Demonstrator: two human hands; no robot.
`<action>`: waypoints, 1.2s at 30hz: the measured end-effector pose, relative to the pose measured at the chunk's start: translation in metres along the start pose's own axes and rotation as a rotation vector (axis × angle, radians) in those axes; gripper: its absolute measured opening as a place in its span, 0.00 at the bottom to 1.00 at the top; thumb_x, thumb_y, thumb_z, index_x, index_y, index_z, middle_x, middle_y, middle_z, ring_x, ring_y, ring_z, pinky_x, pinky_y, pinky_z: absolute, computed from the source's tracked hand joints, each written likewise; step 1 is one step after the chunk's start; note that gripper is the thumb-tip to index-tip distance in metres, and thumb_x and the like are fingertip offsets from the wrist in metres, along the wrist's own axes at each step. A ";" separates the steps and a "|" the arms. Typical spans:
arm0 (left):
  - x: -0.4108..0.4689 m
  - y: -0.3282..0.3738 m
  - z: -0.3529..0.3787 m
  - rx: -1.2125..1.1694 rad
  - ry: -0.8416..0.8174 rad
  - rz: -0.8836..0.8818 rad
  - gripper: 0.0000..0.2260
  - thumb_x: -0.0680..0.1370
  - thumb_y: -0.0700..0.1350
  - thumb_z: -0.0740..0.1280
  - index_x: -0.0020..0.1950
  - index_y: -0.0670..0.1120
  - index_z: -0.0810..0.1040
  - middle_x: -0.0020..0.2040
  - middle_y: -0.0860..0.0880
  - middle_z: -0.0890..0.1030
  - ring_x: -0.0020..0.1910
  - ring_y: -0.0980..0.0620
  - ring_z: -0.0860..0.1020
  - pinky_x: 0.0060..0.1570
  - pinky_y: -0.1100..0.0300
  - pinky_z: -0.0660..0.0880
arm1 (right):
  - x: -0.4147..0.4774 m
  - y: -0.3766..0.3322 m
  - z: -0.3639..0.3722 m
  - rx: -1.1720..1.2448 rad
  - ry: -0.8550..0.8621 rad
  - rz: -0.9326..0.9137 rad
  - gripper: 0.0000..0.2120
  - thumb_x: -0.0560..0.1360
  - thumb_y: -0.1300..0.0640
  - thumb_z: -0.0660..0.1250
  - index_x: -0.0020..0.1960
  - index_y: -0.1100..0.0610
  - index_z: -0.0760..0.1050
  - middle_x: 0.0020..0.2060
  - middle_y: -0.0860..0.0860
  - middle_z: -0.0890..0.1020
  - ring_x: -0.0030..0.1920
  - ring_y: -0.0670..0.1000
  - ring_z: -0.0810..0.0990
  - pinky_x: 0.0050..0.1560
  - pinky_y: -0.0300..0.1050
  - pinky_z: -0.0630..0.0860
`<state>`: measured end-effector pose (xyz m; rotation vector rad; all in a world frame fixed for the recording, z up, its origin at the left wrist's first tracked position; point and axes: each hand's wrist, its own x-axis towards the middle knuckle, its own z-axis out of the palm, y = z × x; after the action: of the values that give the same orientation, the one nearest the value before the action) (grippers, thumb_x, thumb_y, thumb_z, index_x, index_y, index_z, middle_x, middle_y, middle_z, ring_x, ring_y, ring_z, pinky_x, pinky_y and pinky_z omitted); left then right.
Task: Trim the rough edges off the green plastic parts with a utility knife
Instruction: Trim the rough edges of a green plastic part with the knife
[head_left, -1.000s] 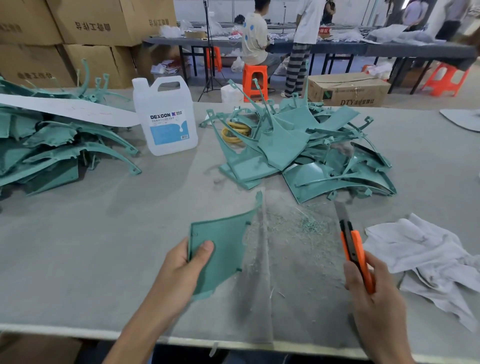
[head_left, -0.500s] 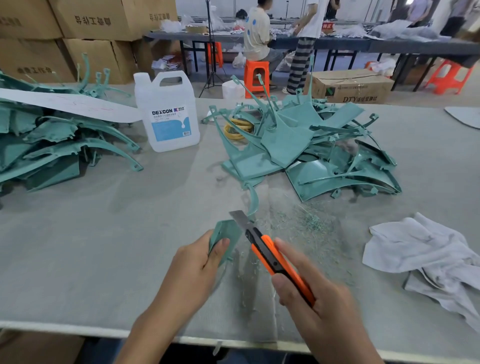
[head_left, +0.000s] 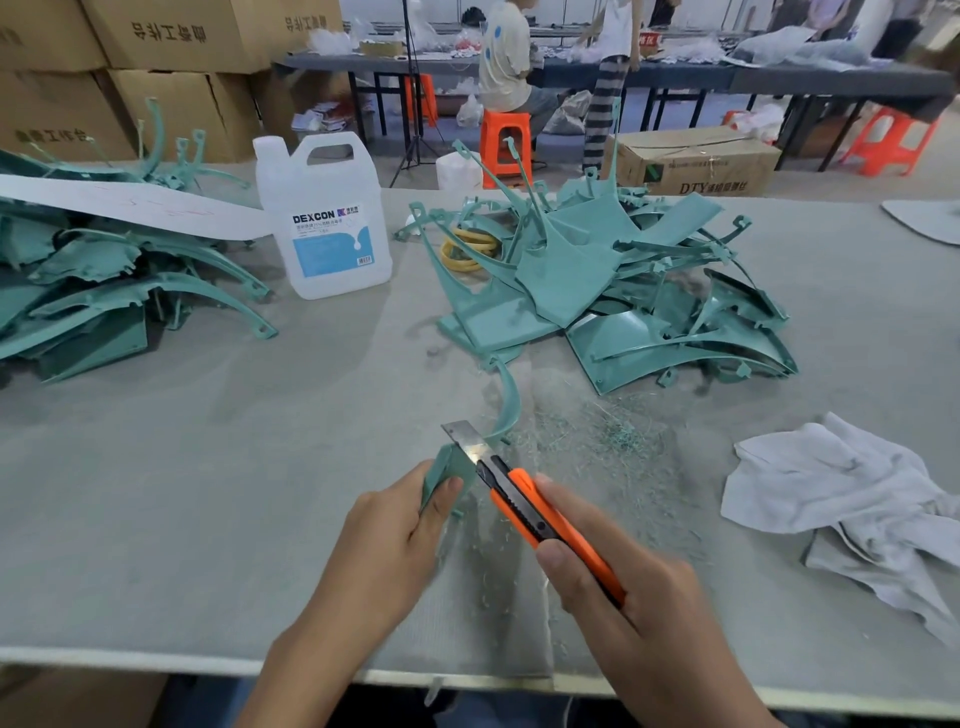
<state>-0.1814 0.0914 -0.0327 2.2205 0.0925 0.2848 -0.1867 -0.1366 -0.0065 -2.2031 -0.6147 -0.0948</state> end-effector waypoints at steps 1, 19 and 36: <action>0.000 0.000 0.000 -0.002 -0.002 0.000 0.19 0.79 0.65 0.55 0.45 0.53 0.76 0.33 0.49 0.76 0.27 0.55 0.68 0.29 0.62 0.66 | 0.000 -0.001 -0.001 -0.006 0.008 -0.012 0.21 0.74 0.27 0.54 0.67 0.19 0.61 0.38 0.37 0.82 0.36 0.44 0.82 0.39 0.37 0.77; 0.005 -0.015 -0.006 -0.108 0.070 -0.060 0.20 0.79 0.65 0.57 0.49 0.52 0.79 0.41 0.51 0.83 0.42 0.50 0.81 0.45 0.46 0.78 | 0.059 0.046 -0.005 -0.160 -0.064 0.006 0.23 0.76 0.32 0.52 0.71 0.26 0.63 0.25 0.44 0.73 0.26 0.46 0.71 0.29 0.41 0.67; 0.007 -0.054 -0.010 -0.775 0.192 -0.371 0.10 0.76 0.51 0.67 0.53 0.52 0.85 0.52 0.42 0.86 0.51 0.38 0.85 0.50 0.37 0.81 | 0.201 0.108 0.022 -0.269 -0.264 0.032 0.19 0.83 0.42 0.61 0.73 0.34 0.68 0.32 0.40 0.77 0.31 0.43 0.76 0.34 0.44 0.72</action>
<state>-0.1750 0.1339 -0.0677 1.3717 0.4189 0.2675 0.0363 -0.0990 -0.0430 -2.5080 -0.7469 0.1412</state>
